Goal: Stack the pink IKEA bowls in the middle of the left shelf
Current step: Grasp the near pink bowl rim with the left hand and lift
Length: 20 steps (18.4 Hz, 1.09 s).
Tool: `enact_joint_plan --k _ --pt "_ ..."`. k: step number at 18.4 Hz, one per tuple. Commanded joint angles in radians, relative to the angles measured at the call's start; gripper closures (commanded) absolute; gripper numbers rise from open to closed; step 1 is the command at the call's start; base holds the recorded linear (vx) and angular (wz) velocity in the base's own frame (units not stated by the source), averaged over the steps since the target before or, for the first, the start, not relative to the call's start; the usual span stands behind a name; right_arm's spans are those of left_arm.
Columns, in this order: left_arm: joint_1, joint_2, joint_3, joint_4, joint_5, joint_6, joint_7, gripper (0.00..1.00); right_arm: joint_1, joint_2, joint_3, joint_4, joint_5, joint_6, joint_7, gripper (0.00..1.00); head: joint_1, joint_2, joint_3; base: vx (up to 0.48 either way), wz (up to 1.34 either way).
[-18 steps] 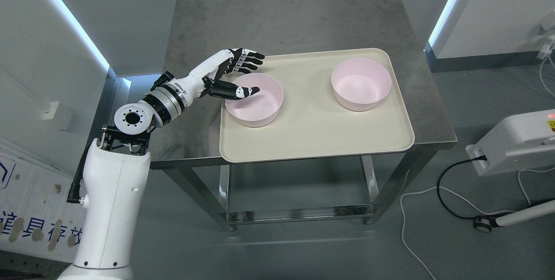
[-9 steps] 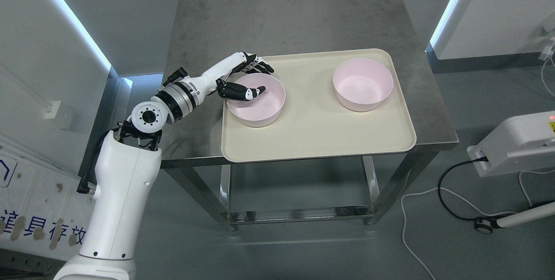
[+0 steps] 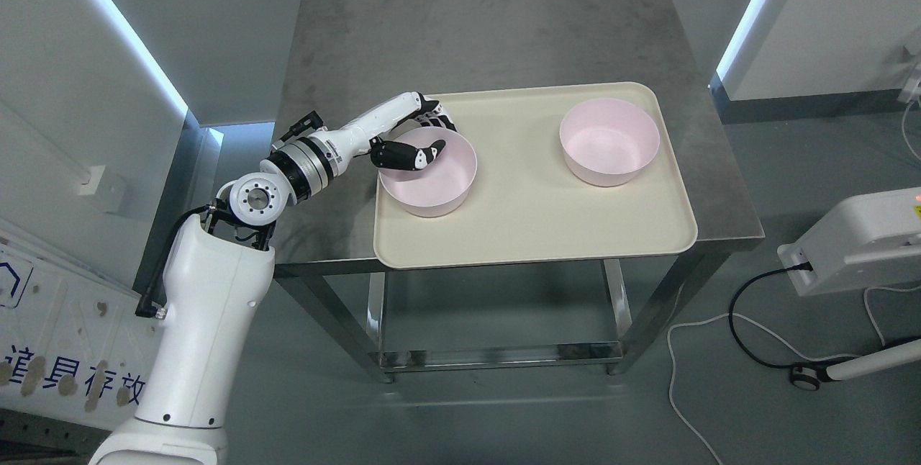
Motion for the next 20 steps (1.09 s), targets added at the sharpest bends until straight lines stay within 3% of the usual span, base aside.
enact_joint_plan --k 1,9,12,18,20 --pt "-0.027 -0.038 0.049 0.022 -0.019 -0.033 -0.011 1.00 0.000 -0.017 -0.005 -0.017 -0.002 0.001 0.000 0.00 0.0000 0.000 0.000 0.000 0.00" --pt "-0.204 -0.090 0.151 0.007 0.003 -0.064 -0.050 1.00 0.000 -0.017 -0.005 -0.017 -0.002 0.001 0.000 0.00 0.0000 0.000 0.000 0.000 -0.01" --pt "-0.250 -0.183 0.128 -0.014 0.001 -0.062 -0.100 1.00 0.000 -0.017 -0.005 -0.017 -0.002 0.001 0.000 0.00 0.0000 0.000 0.000 0.001 0.00" --pt "-0.291 -0.183 -0.359 0.025 0.052 -0.033 -0.010 0.99 0.000 -0.017 -0.005 -0.017 -0.002 0.001 0.000 0.00 0.0000 0.000 0.000 0.000 0.00" --pt "-0.294 -0.183 -0.453 0.059 0.056 -0.038 0.005 0.99 0.000 -0.017 -0.005 -0.017 -0.002 0.001 0.000 0.00 0.0000 0.000 0.000 0.000 0.00"
